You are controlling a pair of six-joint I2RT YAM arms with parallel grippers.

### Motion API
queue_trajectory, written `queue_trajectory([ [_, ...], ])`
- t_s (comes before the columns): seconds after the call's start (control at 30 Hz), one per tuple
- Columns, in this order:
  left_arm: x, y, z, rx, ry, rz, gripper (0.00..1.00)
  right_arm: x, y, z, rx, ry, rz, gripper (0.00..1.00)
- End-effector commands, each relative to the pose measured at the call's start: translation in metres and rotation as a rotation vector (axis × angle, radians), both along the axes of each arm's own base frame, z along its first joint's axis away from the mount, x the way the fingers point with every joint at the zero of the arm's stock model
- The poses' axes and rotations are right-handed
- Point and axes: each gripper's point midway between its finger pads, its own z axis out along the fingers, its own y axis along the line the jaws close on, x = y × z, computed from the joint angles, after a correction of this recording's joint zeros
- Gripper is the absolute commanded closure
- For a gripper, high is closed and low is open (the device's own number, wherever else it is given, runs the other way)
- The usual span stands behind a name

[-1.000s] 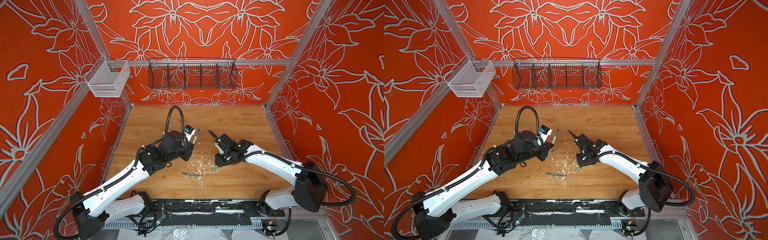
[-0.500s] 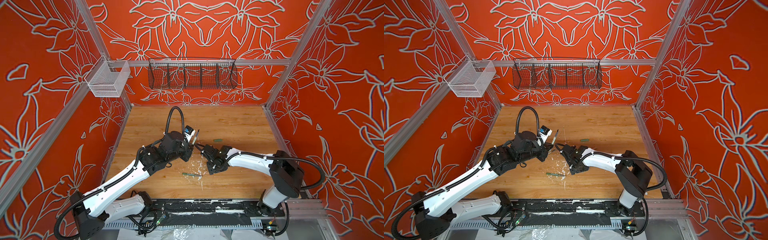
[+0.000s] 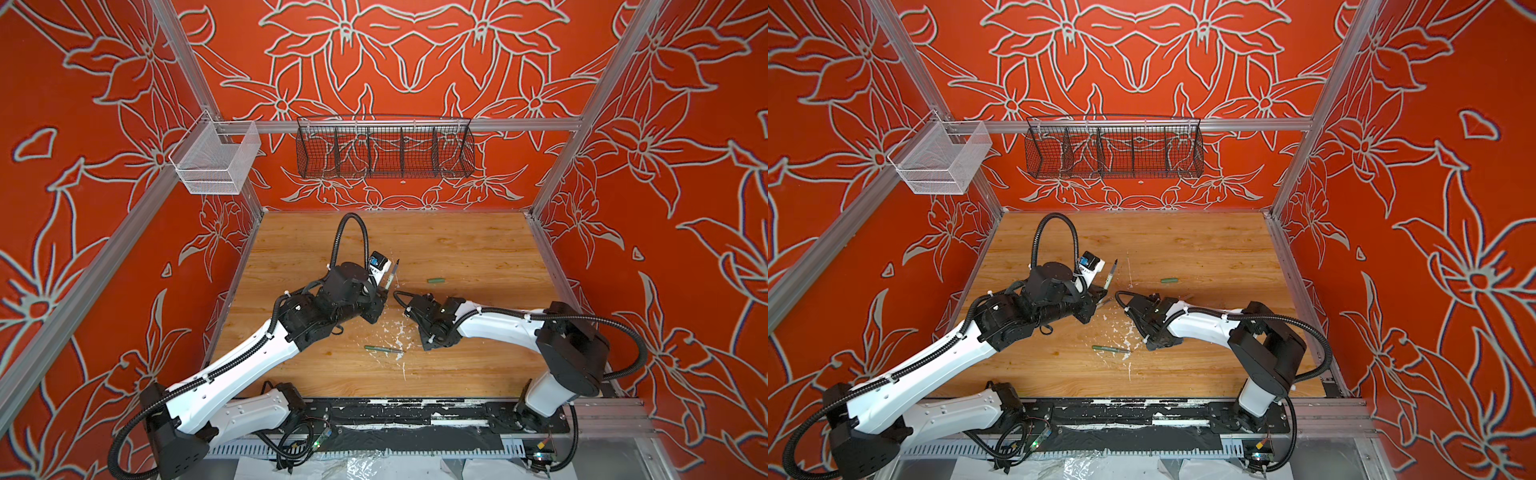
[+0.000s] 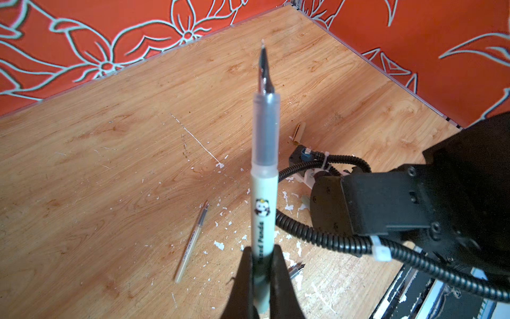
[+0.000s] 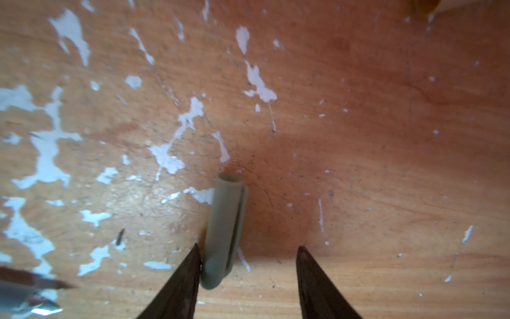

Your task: Insert the pens into the pen caps

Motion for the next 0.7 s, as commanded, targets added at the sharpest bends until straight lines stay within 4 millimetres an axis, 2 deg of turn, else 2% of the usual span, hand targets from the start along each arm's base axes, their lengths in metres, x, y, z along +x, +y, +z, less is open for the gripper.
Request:
queue_trajectory([
  [0.0,0.001,-0.003,0.003,-0.002,-0.005,-0.016,1.0,-0.006,-0.029,0.003,-0.061,-0.003,-0.045,0.43],
  [0.1,0.002,-0.004,0.002,0.004,-0.001,-0.018,1.0,-0.009,-0.049,0.007,-0.085,-0.002,-0.071,0.43],
  [0.2,0.002,-0.005,0.002,0.001,-0.003,-0.021,1.0,-0.003,-0.06,0.007,-0.057,-0.021,-0.106,0.43],
  [0.27,0.002,-0.005,0.003,0.001,-0.003,-0.021,1.0,0.006,-0.056,0.008,0.003,-0.035,-0.122,0.43],
  [0.4,0.0,-0.004,0.006,-0.004,-0.002,-0.023,1.0,0.022,-0.029,0.012,0.139,-0.07,-0.118,0.43],
  [0.67,-0.004,0.005,0.007,0.003,-0.005,-0.005,1.0,0.042,-0.02,0.002,0.081,-0.074,-0.092,0.44],
])
